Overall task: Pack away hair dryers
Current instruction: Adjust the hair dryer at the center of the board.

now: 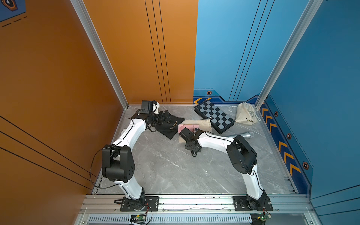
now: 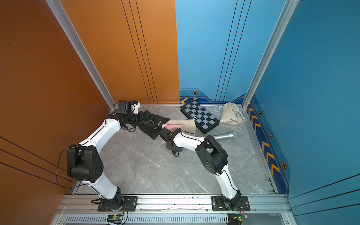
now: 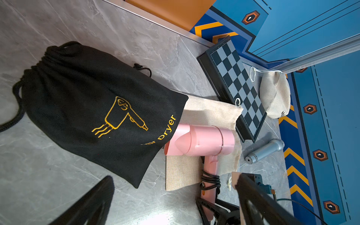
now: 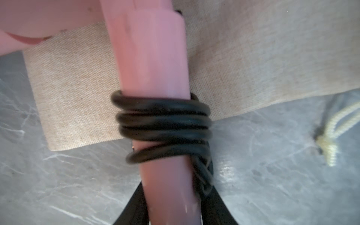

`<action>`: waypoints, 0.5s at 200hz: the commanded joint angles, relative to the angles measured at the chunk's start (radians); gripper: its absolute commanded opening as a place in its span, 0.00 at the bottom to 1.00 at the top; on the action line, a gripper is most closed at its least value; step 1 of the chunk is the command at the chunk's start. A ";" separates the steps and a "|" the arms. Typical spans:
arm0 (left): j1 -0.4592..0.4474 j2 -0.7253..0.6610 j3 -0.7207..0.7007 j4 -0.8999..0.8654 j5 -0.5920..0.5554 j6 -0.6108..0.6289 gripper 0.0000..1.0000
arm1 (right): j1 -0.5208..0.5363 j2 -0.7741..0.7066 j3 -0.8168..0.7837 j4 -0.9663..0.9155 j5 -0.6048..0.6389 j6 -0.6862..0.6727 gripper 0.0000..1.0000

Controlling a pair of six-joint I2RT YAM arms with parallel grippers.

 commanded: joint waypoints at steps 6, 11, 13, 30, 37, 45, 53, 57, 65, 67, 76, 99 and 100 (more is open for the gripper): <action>-0.003 -0.034 0.025 0.008 0.051 0.022 1.00 | 0.010 -0.145 -0.079 -0.024 0.122 -0.119 0.12; -0.006 -0.036 0.029 0.009 0.052 0.031 1.00 | 0.009 -0.165 -0.089 -0.021 0.129 -0.138 0.11; -0.008 -0.036 0.031 0.009 0.054 0.036 1.00 | 0.009 -0.171 -0.091 -0.020 0.134 -0.146 0.11; -0.016 -0.041 0.050 0.009 0.075 0.060 1.00 | 0.012 -0.230 -0.120 -0.011 0.167 -0.200 0.08; -0.019 -0.040 0.058 0.009 0.091 0.067 0.99 | 0.015 -0.254 -0.132 0.000 0.184 -0.230 0.06; -0.018 -0.037 0.067 0.009 0.108 0.072 0.99 | 0.018 -0.275 -0.145 0.015 0.198 -0.275 0.03; -0.019 -0.033 0.079 0.009 0.141 0.082 0.99 | 0.020 -0.292 -0.152 0.024 0.217 -0.315 0.01; -0.019 -0.029 0.086 0.009 0.156 0.087 0.99 | 0.022 -0.300 -0.157 0.029 0.228 -0.333 0.00; -0.020 -0.019 0.100 0.009 0.175 0.094 0.99 | 0.022 -0.315 -0.175 0.050 0.239 -0.373 0.00; -0.019 -0.016 0.102 0.009 0.178 0.094 0.99 | 0.020 -0.319 -0.179 0.056 0.242 -0.382 0.00; -0.018 -0.006 0.116 0.009 0.198 0.094 0.99 | 0.014 -0.328 -0.195 0.070 0.243 -0.410 0.00; -0.018 0.020 0.135 0.009 0.214 0.090 0.99 | 0.001 -0.356 -0.232 0.105 0.215 -0.468 0.00; -0.019 0.021 0.136 0.009 0.214 0.090 0.99 | 0.000 -0.359 -0.234 0.107 0.214 -0.470 0.00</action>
